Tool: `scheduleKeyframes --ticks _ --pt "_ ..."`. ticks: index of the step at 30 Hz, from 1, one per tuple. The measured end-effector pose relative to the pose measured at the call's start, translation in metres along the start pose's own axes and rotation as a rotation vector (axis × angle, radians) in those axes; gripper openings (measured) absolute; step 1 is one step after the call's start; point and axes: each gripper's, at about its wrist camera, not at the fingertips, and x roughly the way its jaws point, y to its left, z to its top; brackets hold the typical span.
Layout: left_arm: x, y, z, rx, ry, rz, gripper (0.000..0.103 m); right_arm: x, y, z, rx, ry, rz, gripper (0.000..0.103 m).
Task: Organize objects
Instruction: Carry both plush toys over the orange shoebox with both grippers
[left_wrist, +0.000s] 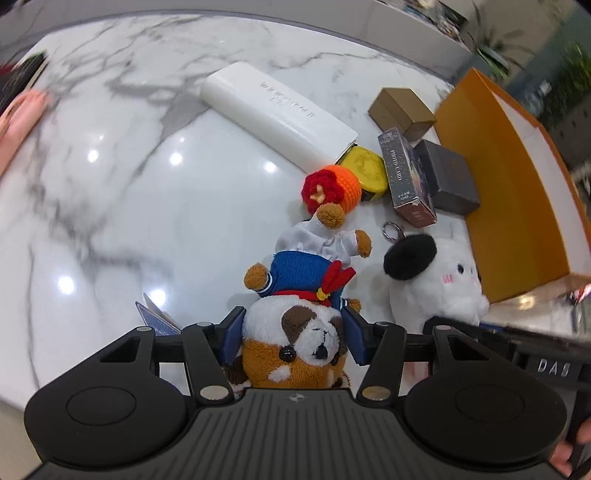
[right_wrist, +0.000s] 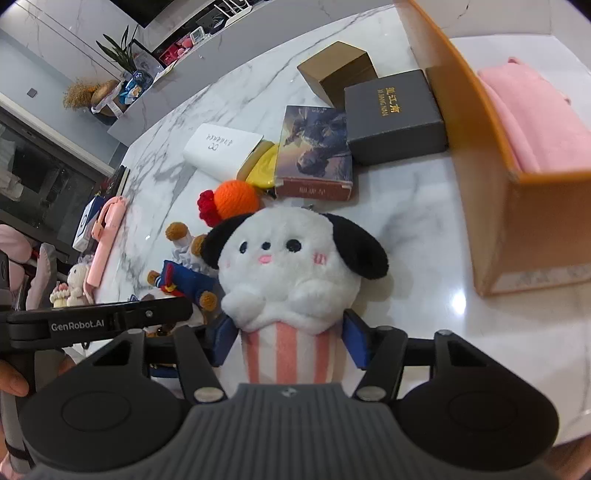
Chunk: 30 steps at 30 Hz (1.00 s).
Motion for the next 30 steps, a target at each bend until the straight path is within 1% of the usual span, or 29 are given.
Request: scheduleKeyframes --ticks 4,6,8,11,15,19,22,26,28,30 --pt "-0.013 -0.003 -0.015 -0.058 -0.073 -0.018 0.061 -0.013 -0.009 -0.013 0.034 -0.013 0.011 0.059" --pt "-0.022 -0.006 -0.018 -0.074 -0.103 -0.034 0.061 -0.024 -0.013 -0.02 0.049 -0.023 0.034 0.059" --pt "-0.033 -0.012 -0.021 -0.093 -0.129 -0.061 0.061 -0.037 -0.013 -0.024 0.047 -0.048 0.048 0.059" --pt "-0.053 -0.028 -0.023 -0.087 -0.179 -0.088 0.06 -0.061 -0.011 -0.026 0.035 -0.102 0.061 0.059" --pt "-0.082 -0.057 -0.016 -0.067 -0.241 -0.167 0.061 -0.098 -0.008 -0.023 0.02 -0.184 0.083 0.059" --pt "-0.105 -0.095 -0.001 -0.037 -0.302 -0.253 0.061 -0.139 -0.011 -0.013 0.001 -0.267 0.1 0.059" --pt "-0.111 -0.131 0.013 0.019 -0.325 -0.304 0.061 -0.17 -0.016 0.0 -0.024 -0.312 0.1 0.059" --pt "-0.103 -0.178 0.031 0.066 -0.327 -0.368 0.06 -0.211 -0.024 0.023 -0.078 -0.378 0.027 0.059" --pt "-0.091 -0.197 0.041 0.059 -0.317 -0.389 0.06 -0.228 -0.033 0.037 -0.088 -0.394 -0.012 0.059" --pt "-0.072 -0.214 0.053 0.034 -0.277 -0.417 0.06 -0.237 -0.047 0.052 -0.072 -0.386 -0.036 0.059"
